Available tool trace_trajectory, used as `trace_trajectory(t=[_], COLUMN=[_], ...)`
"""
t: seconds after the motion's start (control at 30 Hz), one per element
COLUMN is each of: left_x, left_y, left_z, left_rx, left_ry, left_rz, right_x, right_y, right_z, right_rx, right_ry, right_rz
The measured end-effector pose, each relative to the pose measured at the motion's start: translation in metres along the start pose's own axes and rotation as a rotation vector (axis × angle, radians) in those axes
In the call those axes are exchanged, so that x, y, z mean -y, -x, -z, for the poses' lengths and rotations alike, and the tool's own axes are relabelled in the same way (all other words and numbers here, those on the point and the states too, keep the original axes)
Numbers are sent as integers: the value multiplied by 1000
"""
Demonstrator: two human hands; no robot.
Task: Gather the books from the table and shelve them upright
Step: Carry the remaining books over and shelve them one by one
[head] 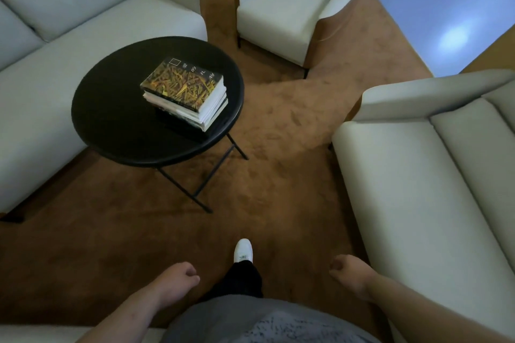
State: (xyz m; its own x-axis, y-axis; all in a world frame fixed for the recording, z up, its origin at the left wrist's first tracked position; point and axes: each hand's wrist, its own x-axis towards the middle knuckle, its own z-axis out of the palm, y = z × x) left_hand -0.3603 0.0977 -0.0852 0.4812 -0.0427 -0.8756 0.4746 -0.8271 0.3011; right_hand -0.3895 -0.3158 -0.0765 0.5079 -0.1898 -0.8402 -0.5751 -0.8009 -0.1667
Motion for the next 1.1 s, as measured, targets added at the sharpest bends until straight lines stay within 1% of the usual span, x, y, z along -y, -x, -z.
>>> trace_trajectory(t=[0.1, 0.27, 0.4, 0.47, 0.57, 0.73, 0.83, 0.9, 1.0, 1.1], left_x=[-26, -60, -87, -94, -108, -144, -175, -197, -224, -238], left_y=[-21, -52, -65, -73, -83, -99, -107, -111, -111, -108], left_z=[35, 92, 123, 129, 131, 130, 133, 138, 147, 157], left_rx=[33, -52, -102, -116, -126, -86, -97, -134, -233, -314], left_ry=[-38, -22, 25, 33, 66, 173, 260, 325, 447, 533], left_rz=[-26, -81, -90, -66, -10, 142, 205, 228, 225, 218], right_x=[38, 94, 115, 120, 132, 161, 177, 190, 214, 244], right_y=[-19, -45, -71, -91, -122, -177, -211, -232, -260, -287], right_z=[31, 67, 96, 114, 152, 232, 281, 313, 353, 374], right_rx=[3, 17, 64, 116, 150, 210, 202, 188, 190, 192], right_ry=[32, 3, 44, 59, 116, 262, 321, 405, 491, 571], right_rz=[27, 99, 141, 134, 160, 206, 226, 254, 294, 356])
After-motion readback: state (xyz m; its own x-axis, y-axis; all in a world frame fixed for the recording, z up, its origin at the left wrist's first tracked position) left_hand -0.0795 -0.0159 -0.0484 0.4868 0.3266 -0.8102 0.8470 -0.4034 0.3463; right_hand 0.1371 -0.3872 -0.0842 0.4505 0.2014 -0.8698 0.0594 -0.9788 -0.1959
